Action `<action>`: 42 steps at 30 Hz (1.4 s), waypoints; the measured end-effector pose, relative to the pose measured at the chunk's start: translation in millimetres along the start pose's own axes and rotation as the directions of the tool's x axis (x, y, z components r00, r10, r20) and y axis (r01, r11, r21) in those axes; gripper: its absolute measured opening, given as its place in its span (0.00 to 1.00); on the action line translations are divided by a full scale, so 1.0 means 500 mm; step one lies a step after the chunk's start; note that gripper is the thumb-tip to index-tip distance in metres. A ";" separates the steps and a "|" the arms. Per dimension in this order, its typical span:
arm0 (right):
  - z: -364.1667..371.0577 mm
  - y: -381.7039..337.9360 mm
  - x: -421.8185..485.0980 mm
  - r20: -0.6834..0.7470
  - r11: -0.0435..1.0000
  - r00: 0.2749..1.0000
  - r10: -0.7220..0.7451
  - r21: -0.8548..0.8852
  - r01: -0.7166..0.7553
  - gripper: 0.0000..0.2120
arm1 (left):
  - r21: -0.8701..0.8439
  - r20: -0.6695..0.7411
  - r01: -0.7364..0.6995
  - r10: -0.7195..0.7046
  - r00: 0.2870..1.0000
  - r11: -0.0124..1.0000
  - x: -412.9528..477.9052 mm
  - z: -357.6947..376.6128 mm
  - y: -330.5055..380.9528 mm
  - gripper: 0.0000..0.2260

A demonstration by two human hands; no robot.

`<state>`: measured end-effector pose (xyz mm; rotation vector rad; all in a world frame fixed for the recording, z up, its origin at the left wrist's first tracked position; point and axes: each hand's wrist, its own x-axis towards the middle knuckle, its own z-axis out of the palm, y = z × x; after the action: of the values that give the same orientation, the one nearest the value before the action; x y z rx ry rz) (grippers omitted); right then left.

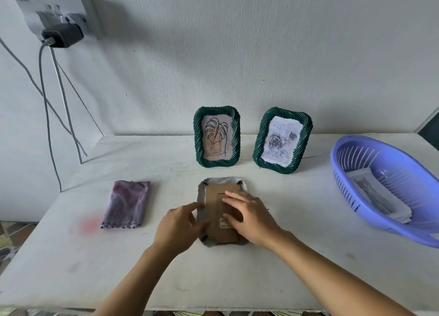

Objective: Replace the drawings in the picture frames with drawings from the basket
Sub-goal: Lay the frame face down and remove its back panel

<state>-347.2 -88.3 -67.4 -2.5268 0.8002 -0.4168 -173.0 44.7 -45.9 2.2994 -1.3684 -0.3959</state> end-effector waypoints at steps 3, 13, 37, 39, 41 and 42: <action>0.008 0.010 -0.010 -0.060 0.994 0.993 -0.105 -0.049 0.102 0.21 | 0.093 0.037 -0.041 0.038 0.999 0.995 0.005 -0.004 -0.004 0.20; -0.027 0.045 0.015 -0.128 0.978 0.992 0.005 -0.206 -0.032 0.38 | 0.100 0.040 -0.143 0.139 0.989 0.985 0.064 -0.010 -0.030 0.24; 0.024 0.086 0.025 -0.256 0.977 0.967 0.000 -0.207 -0.055 0.26 | 0.296 -0.127 -0.136 0.180 0.975 0.946 0.080 0.073 -0.034 0.24; 0.023 0.084 0.025 -0.246 0.976 0.969 0.005 -0.208 -0.058 0.26 | 0.313 -0.109 -0.138 0.180 0.978 0.940 0.080 0.073 -0.036 0.25; 0.021 0.081 0.025 -0.222 0.971 0.975 0.015 -0.228 -0.067 0.26 | 0.322 -0.083 -0.137 0.172 0.982 0.937 0.084 0.073 -0.037 0.27; 0.020 0.079 0.026 -0.209 0.967 0.978 0.022 -0.243 -0.073 0.27 | 0.325 -0.074 -0.133 0.165 0.984 0.936 0.086 0.072 -0.037 0.28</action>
<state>-351.3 -121.5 -93.7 -2.7196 1.0479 -0.6022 -155.3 6.8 -87.4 2.4044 -1.6430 -0.0082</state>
